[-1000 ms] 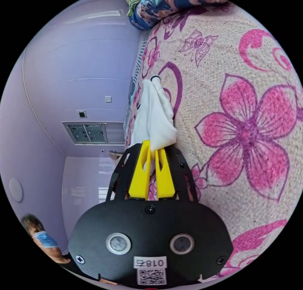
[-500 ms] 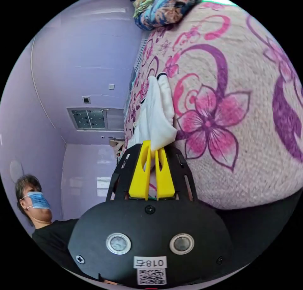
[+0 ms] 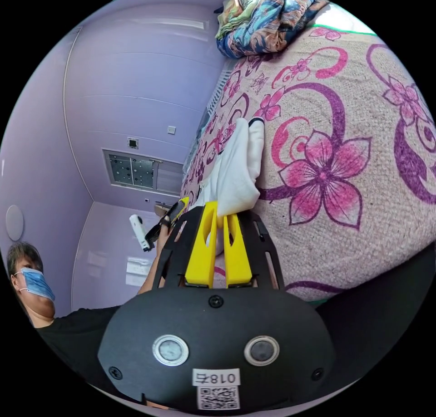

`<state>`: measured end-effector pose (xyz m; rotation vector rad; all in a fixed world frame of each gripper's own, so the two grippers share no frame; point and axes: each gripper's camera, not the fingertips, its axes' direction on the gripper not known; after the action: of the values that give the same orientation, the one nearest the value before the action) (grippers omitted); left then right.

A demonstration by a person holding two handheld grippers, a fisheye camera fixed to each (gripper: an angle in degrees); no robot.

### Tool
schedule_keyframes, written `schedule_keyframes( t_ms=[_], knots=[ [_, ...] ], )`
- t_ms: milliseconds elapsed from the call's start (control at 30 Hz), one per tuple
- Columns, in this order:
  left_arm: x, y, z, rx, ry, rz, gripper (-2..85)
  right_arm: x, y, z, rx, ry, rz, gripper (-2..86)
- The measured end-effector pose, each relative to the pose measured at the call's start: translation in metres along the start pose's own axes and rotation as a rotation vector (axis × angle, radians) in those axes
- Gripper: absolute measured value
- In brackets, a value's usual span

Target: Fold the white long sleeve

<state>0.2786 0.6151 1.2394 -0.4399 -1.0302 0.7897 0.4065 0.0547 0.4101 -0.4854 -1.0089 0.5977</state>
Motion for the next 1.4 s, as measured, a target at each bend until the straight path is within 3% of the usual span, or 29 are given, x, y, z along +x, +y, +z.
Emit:
schedule_keyframes(
  t_ms=[100, 233, 400, 500, 633, 767, 967, 1067, 1233, 1400],
  knots=[
    [0.014, -0.014, 0.071, -0.237, -0.079, 0.038, 4.6, -0.009, 0.018, 0.006, -0.006, 0.021, -0.037, -0.1],
    [0.009, -0.008, 0.071, -0.208, -0.054, 0.009, 4.8, -0.021, 0.034, 0.019, -0.029, 0.047, -0.093, -0.1],
    [-0.048, 0.074, -0.033, 0.128, 0.252, -0.115, 5.0, -0.046, 0.048, 0.042, -0.002, 0.032, -0.145, -0.2],
    [-0.099, 0.155, -0.078, 0.212, 0.27, -0.235, 4.7, -0.09, 0.059, 0.074, -0.013, 0.043, -0.275, -0.1],
    [-0.183, 0.243, -0.113, 0.256, 0.258, -0.487, 4.5, -0.188, 0.1, 0.166, -0.159, 0.121, -0.617, 0.0],
    [-0.255, 0.3, -0.132, 0.266, 0.226, -0.622, 4.5, -0.265, 0.202, 0.307, -0.386, 0.373, -1.057, 0.2],
    [-0.307, 0.327, -0.1, 0.189, 0.297, -0.683, 5.0, -0.227, 0.374, 0.474, -0.647, 0.878, -1.643, 0.8],
    [-0.316, 0.33, -0.084, 0.197, 0.338, -0.679, 4.9, -0.217, 0.411, 0.48, -0.524, 0.957, -1.792, 1.1],
    [-0.327, 0.327, -0.067, 0.232, 0.373, -0.661, 4.9, -0.238, 0.413, 0.47, -0.485, 0.891, -1.734, 1.7],
    [-0.35, 0.339, -0.059, 0.25, 0.323, -0.701, 5.0, -0.226, 0.457, 0.481, -0.508, 0.984, -2.032, 4.0]
  ],
)
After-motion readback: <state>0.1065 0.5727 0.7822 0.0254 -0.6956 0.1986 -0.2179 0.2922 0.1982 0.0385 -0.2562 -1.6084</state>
